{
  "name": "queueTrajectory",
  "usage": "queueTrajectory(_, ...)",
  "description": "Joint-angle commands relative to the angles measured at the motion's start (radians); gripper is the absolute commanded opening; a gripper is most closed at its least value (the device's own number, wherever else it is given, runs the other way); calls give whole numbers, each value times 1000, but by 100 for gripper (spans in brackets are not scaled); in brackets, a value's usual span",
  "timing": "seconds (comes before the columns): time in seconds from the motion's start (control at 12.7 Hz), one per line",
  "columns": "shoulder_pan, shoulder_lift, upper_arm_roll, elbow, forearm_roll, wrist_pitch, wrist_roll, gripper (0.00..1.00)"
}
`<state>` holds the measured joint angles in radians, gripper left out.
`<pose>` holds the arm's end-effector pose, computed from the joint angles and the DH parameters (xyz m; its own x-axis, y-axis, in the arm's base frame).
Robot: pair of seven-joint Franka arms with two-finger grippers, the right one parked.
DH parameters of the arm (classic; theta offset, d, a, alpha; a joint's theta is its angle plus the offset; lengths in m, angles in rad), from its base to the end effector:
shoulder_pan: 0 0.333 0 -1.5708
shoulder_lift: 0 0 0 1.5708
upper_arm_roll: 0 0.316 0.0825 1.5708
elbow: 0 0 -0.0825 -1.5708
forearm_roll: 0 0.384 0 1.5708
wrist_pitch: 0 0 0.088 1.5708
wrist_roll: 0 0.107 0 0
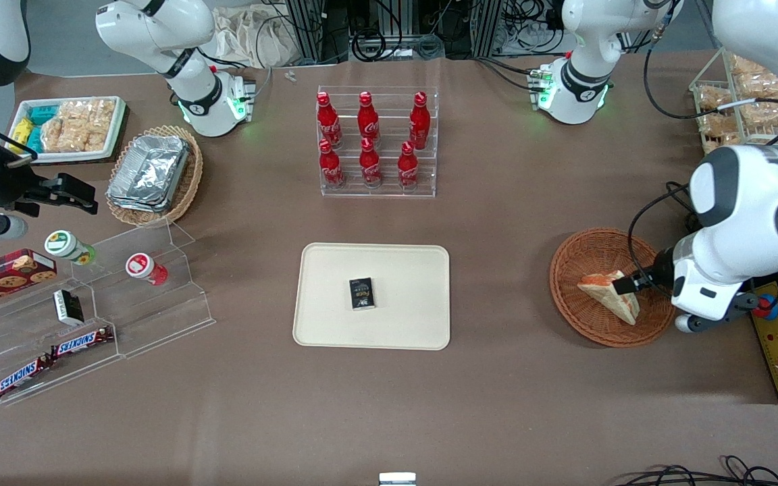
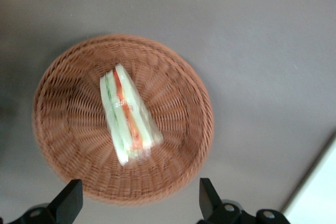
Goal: Place sandwich from basket to tray
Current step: 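Move the left gripper over the wrapped sandwich in the wicker basket, then lower the left gripper and close it on the sandwich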
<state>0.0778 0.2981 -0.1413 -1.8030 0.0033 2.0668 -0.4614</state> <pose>0.6279 -0.0339 0.3795 0.9196 0.3902 -0.0453 0.3914 -0.9200 0.0205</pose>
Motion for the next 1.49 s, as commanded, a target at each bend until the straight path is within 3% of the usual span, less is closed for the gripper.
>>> queueTrajectory(0.0,5,-33,19,-104,-17,116,-144,100)
queueTrajectory(0.24,4,21,19,-104,-8,163,-313,100)
queueTrajectory(0.55,-6,90,17,-102,148,170,-558,100)
queueTrajectory(1.26,-6,134,17,-205,152,288,-566,100)
queueTrajectory(1.34,-4,136,17,-196,152,288,-565,95)
queueTrajectory(1.42,-6,136,16,-182,152,286,-566,62)
